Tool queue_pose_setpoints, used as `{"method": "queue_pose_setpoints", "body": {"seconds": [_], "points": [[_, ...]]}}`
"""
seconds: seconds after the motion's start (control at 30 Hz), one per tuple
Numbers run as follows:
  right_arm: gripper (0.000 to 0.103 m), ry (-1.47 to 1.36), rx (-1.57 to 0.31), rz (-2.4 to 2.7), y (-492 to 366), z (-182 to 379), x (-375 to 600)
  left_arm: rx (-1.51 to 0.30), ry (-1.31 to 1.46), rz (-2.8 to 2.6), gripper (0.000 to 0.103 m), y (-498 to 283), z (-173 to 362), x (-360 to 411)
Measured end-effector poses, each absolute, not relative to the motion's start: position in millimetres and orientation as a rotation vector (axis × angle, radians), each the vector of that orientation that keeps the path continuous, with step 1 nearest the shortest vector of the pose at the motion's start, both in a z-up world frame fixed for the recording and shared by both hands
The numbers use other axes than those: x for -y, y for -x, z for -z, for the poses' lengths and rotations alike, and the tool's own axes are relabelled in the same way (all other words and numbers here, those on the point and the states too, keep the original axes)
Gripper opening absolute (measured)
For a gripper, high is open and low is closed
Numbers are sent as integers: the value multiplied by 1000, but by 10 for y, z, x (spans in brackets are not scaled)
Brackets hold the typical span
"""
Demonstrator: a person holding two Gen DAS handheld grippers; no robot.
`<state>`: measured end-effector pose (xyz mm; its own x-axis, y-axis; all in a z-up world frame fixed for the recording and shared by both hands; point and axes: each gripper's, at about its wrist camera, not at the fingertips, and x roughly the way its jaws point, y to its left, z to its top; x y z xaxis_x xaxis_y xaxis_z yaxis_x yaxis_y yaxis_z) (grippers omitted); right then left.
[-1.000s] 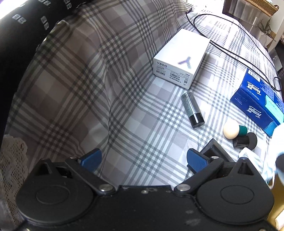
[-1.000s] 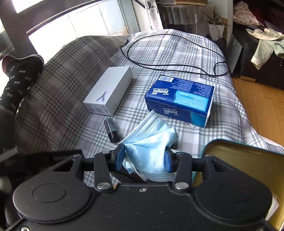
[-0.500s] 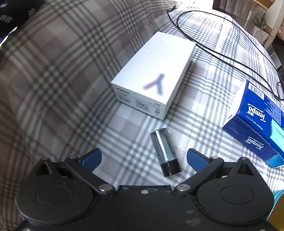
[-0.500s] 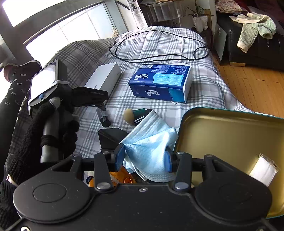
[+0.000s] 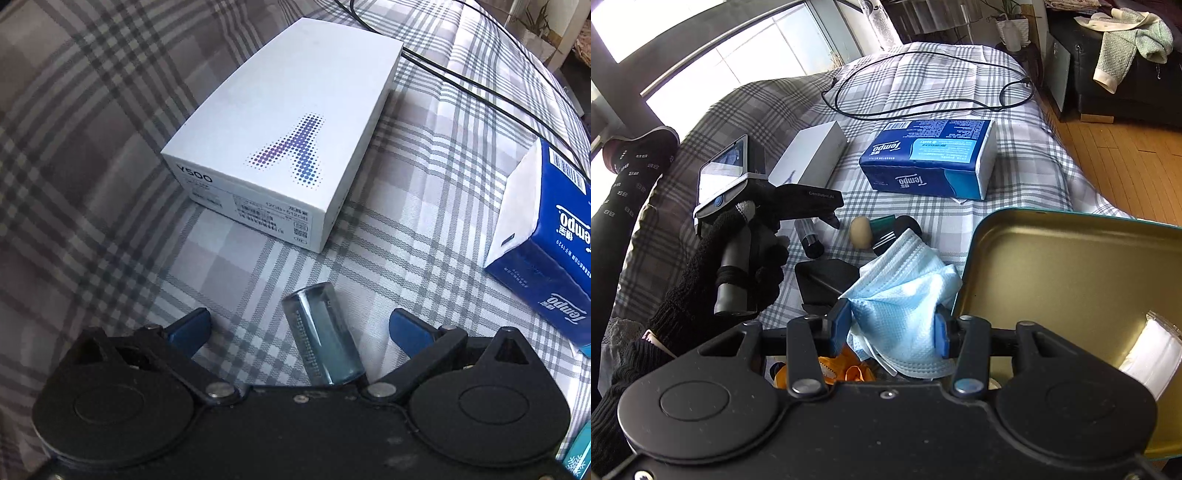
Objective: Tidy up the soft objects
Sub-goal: 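Grasp the dark cylindrical bottle with the left gripper while the right holds the mask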
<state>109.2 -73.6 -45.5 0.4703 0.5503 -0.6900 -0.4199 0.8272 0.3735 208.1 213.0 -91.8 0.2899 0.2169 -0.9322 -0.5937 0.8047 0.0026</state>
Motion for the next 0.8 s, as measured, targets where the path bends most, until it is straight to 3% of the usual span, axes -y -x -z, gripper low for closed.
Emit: {"method": "queue_pose_setpoints", "body": {"seconds": [0.6,0.7,0.8], "points": [[47,-189,-878,-622,-1101,390,861,-1115,350,-500,101,-2026,885,-1967],[47,-180,-870,-621,-1074,373,859,-1122,357,-492,93,-2039,859,-1957],[47,-171,-865,-621,-1043,357,856,-1132,358,-481,78,-2031,806,-1951]]}}
